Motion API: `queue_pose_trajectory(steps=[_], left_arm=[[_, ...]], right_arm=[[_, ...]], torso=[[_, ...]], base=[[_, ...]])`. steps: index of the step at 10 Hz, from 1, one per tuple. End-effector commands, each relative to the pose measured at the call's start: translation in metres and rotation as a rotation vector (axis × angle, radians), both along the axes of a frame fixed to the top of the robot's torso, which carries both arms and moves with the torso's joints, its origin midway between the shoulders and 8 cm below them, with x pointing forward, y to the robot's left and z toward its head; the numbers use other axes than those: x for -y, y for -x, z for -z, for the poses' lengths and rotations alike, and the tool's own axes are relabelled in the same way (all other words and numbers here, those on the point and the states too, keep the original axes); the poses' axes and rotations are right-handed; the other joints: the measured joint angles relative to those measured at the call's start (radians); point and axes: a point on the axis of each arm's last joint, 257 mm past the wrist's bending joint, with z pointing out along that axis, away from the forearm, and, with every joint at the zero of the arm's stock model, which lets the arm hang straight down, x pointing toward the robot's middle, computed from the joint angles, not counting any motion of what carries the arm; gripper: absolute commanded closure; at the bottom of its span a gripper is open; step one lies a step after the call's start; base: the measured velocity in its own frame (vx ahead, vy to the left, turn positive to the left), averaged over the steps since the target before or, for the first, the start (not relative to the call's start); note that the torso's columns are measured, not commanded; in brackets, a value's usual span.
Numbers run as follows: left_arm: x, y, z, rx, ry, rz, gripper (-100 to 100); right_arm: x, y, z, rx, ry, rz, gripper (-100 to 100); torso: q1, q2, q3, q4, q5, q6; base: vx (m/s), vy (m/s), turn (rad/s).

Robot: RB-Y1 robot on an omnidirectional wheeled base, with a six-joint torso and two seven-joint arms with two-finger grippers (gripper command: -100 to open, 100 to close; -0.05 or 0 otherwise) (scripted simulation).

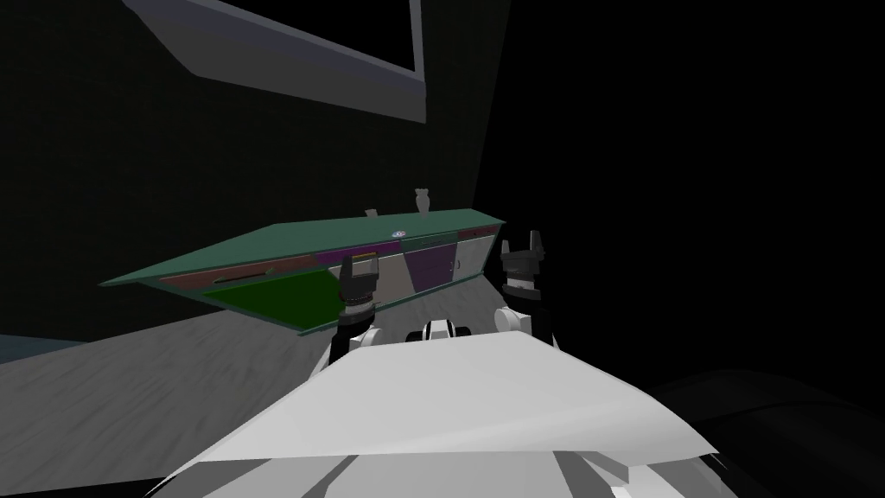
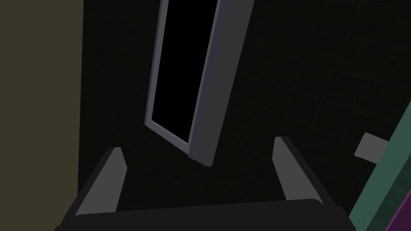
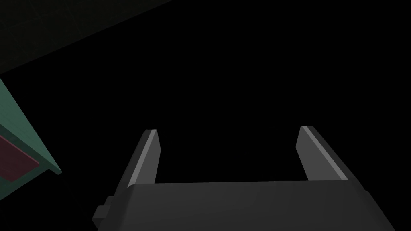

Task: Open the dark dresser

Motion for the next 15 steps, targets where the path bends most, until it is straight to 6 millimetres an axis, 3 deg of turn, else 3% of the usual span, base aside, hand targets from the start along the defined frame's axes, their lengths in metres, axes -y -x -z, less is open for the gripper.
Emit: queue_pose_trajectory(steps=[1,15], left_arm=[[-0.006,0.001,0.022,-0.020,0.018,0.006,-100],[-0.035,0.016,0.132,-0.119,0.170,-0.029,-100]], right_arm=[[0.000,0.000,0.000,0.000,0.000,0.000,0],[0.000,0.000,0.000,0.000,0.000,0.000,0]], torso=[[0.000,0.000,0.000,0.000,0.000,0.000],[0.004,0.004,0.003,0.001,0.001,0.000]], base=[[0.175,-0.111,0.023],[0.157,-0.119,0.021]])
